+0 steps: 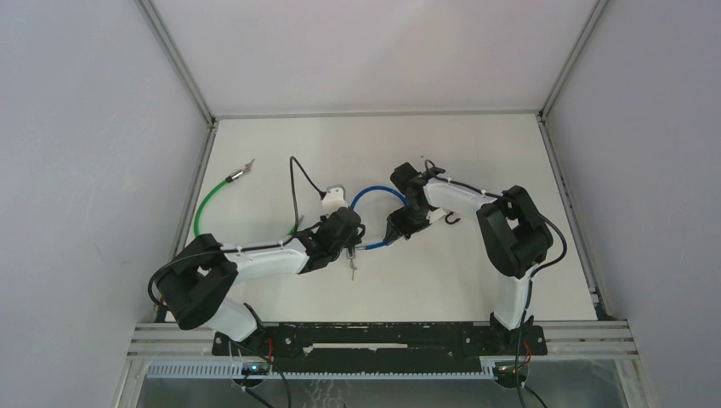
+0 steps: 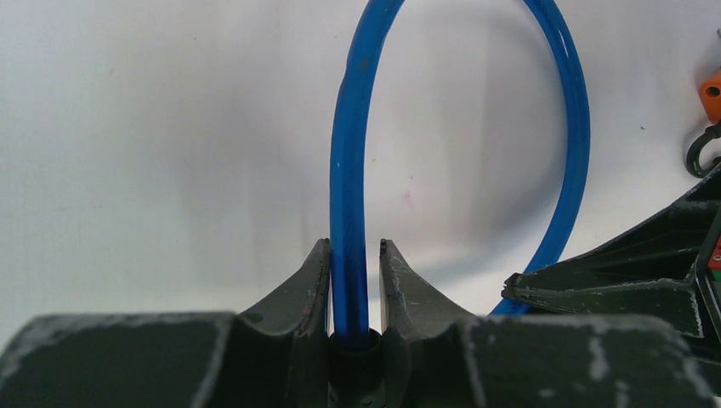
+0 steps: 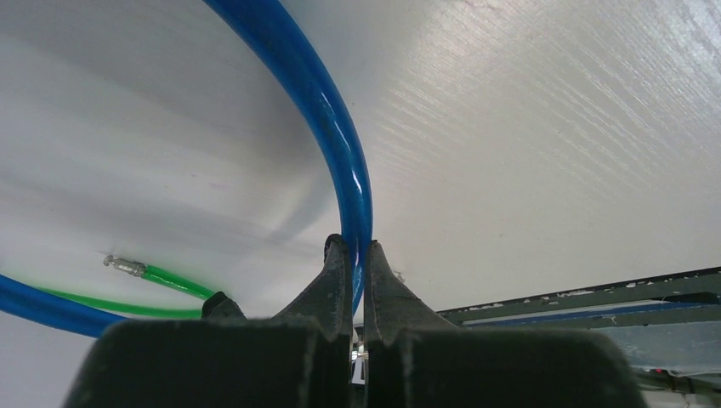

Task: Lock with the key
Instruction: Lock the lock.

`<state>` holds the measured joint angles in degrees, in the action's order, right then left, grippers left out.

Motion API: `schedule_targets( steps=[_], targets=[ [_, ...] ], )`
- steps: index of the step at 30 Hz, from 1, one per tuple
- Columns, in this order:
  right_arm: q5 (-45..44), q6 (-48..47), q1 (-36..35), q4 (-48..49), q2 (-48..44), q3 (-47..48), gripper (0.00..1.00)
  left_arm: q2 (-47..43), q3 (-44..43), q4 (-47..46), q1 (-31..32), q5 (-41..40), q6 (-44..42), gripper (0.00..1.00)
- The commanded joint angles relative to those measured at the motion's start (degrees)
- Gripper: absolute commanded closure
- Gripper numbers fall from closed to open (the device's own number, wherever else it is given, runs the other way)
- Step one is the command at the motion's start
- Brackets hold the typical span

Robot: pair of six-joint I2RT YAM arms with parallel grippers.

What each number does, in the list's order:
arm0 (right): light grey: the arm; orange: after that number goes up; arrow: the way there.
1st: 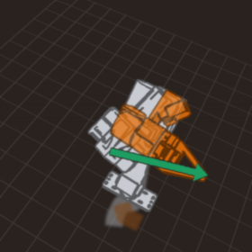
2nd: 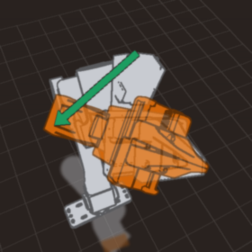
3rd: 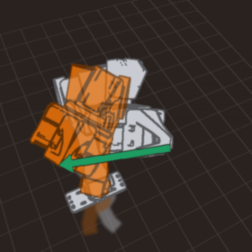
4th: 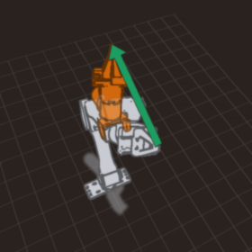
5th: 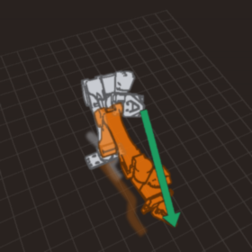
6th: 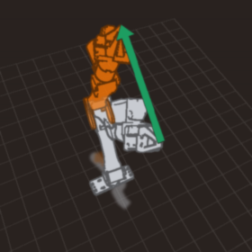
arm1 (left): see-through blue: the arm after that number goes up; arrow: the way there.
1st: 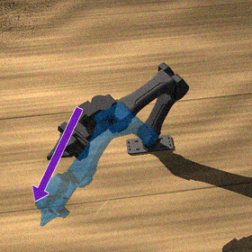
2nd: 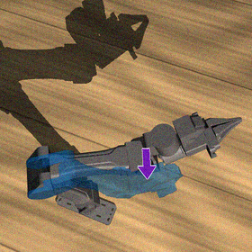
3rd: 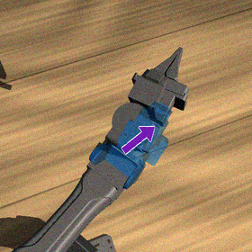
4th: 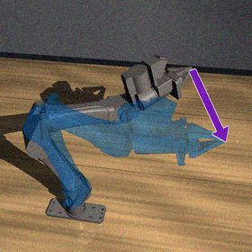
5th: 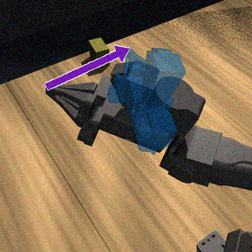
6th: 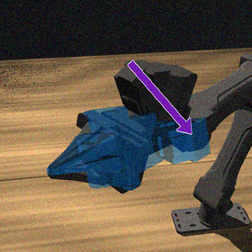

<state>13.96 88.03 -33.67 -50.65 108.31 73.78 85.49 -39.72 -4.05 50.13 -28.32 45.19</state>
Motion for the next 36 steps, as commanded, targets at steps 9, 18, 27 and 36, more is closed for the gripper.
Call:
schedule_targets(
  steps=[9,18,27,36],
  targets=[
    [1.4,0.2,-3.1,1.1,-1.2,4.1,1.0,1.4,-3.9,-1.7,1.1,0.2,-0.1,1.0],
    [2.2,0.0,-5.8,1.1,-2.4,4.5,1.0,0.7,-2.7,-5.2,1.1,-0.6,1.5,1.0],
    [4.7,-0.3,-6.0,2.1,-3.6,4.6,1.0,-1.7,1.4,-12.9,1.1,0.9,0.3,1.0],
    [3.6,-1.1,-6.3,3.8,-4.6,4.5,1.0,-2.6,4.6,-18.8,1.1,2.5,0.2,1.0]
  ],
)
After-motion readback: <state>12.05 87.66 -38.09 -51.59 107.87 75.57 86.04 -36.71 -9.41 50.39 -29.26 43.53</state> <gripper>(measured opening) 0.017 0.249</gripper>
